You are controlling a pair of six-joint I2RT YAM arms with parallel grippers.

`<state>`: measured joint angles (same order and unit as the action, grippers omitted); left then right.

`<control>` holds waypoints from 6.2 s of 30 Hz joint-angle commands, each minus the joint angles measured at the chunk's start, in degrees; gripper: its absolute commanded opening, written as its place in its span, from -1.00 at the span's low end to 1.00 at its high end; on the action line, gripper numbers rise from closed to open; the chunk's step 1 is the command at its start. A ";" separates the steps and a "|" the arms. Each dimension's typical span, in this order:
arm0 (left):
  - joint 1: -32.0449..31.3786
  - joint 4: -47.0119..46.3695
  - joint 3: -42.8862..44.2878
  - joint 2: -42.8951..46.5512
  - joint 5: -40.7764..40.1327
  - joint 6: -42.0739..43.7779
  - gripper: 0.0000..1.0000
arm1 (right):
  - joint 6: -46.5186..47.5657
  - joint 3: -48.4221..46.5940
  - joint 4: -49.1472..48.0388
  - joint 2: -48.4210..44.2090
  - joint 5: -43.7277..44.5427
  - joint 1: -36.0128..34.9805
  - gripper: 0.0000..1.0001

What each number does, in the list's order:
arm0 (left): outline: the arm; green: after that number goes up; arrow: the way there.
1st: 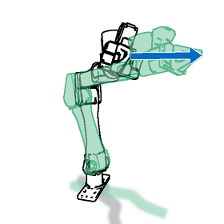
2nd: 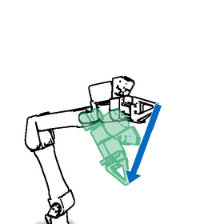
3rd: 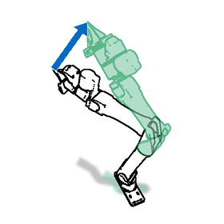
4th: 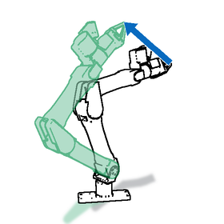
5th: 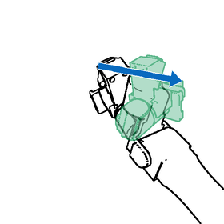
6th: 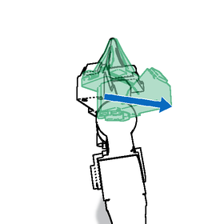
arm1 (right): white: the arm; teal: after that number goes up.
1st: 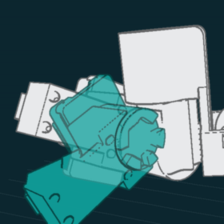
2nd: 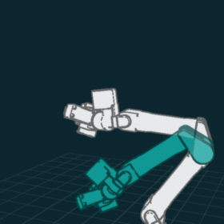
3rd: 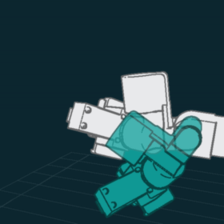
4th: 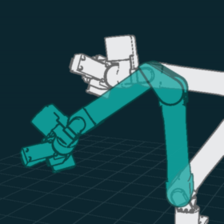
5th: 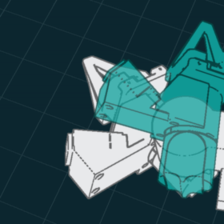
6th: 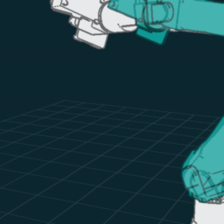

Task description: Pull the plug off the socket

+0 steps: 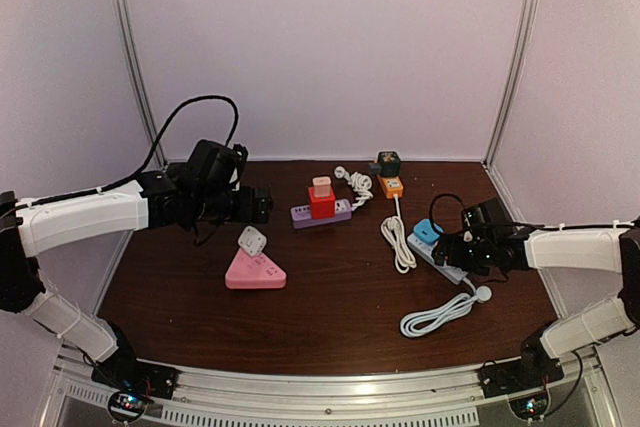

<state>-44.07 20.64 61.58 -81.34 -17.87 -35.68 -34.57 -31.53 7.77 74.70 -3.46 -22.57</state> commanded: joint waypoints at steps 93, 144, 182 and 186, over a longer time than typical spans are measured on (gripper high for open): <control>0.57 -4.28 1.44 -1.64 2.60 1.50 0.95 | -11.25 -5.85 17.44 11.29 1.85 -22.72 0.25; 1.10 -2.23 4.94 -1.90 3.90 1.23 0.95 | -4.20 -23.64 27.13 -1.27 16.65 -24.89 -0.89; -2.07 -14.79 -1.17 -11.54 21.00 -6.47 0.95 | -6.90 -25.89 9.40 23.45 6.89 -35.34 0.73; -2.22 -15.73 -1.68 -11.90 21.66 -7.09 0.94 | -6.34 -23.79 8.65 20.33 5.88 -33.91 0.97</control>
<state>-45.87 8.47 60.86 -92.51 2.07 -41.60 -41.78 -57.56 18.11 99.35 2.90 -57.47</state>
